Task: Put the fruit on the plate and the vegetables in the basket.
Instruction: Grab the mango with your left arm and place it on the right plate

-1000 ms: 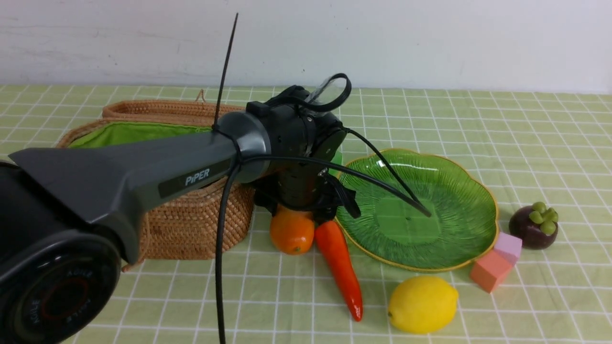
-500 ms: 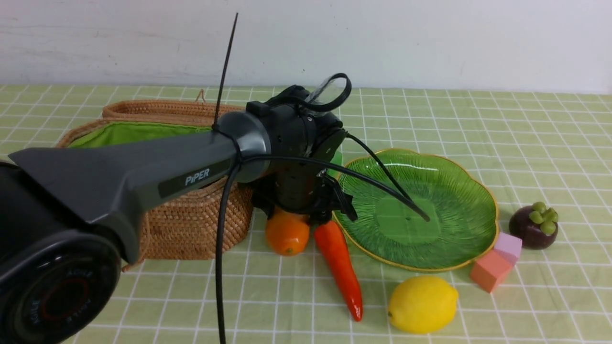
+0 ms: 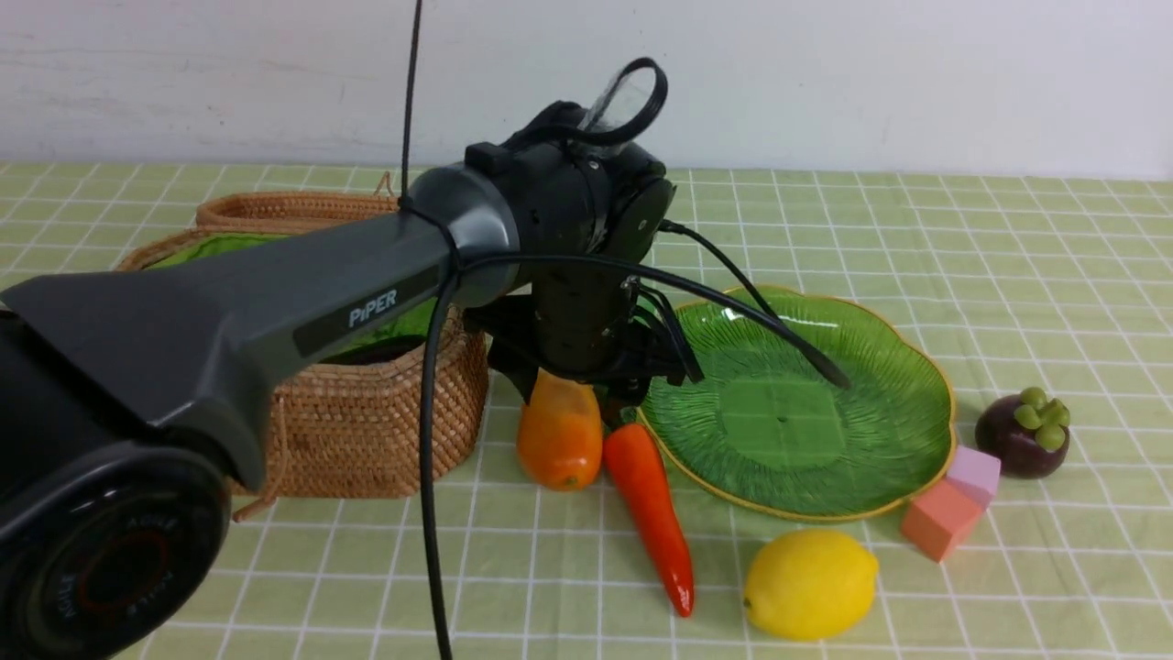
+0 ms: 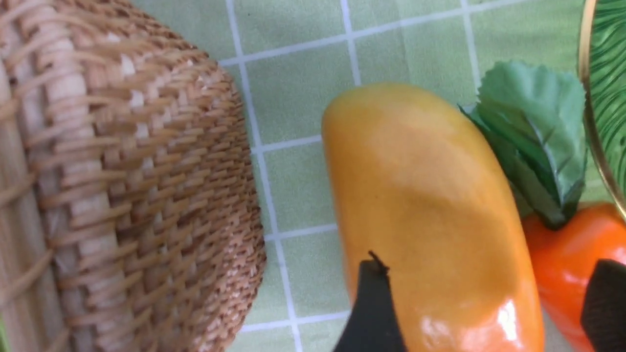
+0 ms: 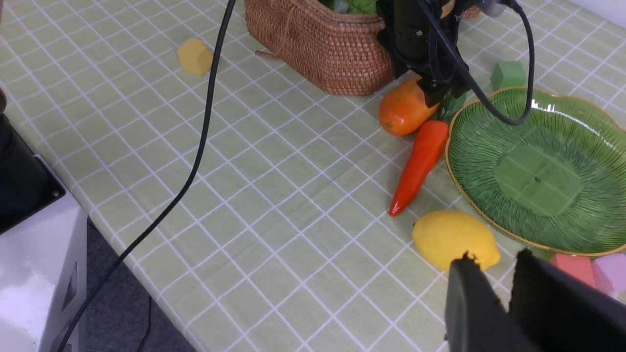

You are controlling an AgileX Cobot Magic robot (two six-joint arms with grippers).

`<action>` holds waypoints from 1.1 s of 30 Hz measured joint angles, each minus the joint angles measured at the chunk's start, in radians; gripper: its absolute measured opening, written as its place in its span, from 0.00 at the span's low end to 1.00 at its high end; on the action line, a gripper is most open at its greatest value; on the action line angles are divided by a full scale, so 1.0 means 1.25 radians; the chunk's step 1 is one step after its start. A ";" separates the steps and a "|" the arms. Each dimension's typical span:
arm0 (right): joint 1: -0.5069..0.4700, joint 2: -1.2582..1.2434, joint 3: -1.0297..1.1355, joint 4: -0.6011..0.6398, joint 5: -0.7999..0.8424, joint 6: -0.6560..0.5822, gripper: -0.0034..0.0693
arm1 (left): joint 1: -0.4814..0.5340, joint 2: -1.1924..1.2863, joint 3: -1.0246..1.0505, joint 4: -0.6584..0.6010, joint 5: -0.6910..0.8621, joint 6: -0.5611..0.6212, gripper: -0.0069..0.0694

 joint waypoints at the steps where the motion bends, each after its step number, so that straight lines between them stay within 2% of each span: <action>1: 0.000 0.000 0.000 0.000 0.000 0.000 0.24 | 0.001 0.000 0.000 0.000 -0.002 0.000 0.82; 4: 0.000 0.000 0.000 0.000 0.000 0.000 0.24 | 0.014 0.003 0.000 -0.001 -0.028 0.006 0.88; 8: 0.000 0.000 0.000 0.000 0.000 0.000 0.24 | 0.016 0.025 -0.001 -0.010 -0.029 0.021 0.89; 19: 0.000 0.000 0.000 0.000 0.000 0.000 0.25 | 0.015 0.073 -0.002 -0.013 -0.002 0.023 0.88; 25: 0.000 0.000 0.000 0.000 0.000 0.000 0.25 | 0.015 0.073 -0.004 -0.013 0.001 0.023 0.82; 33: 0.000 0.000 0.000 0.000 0.000 0.000 0.25 | 0.014 0.074 -0.023 -0.019 0.042 0.023 0.82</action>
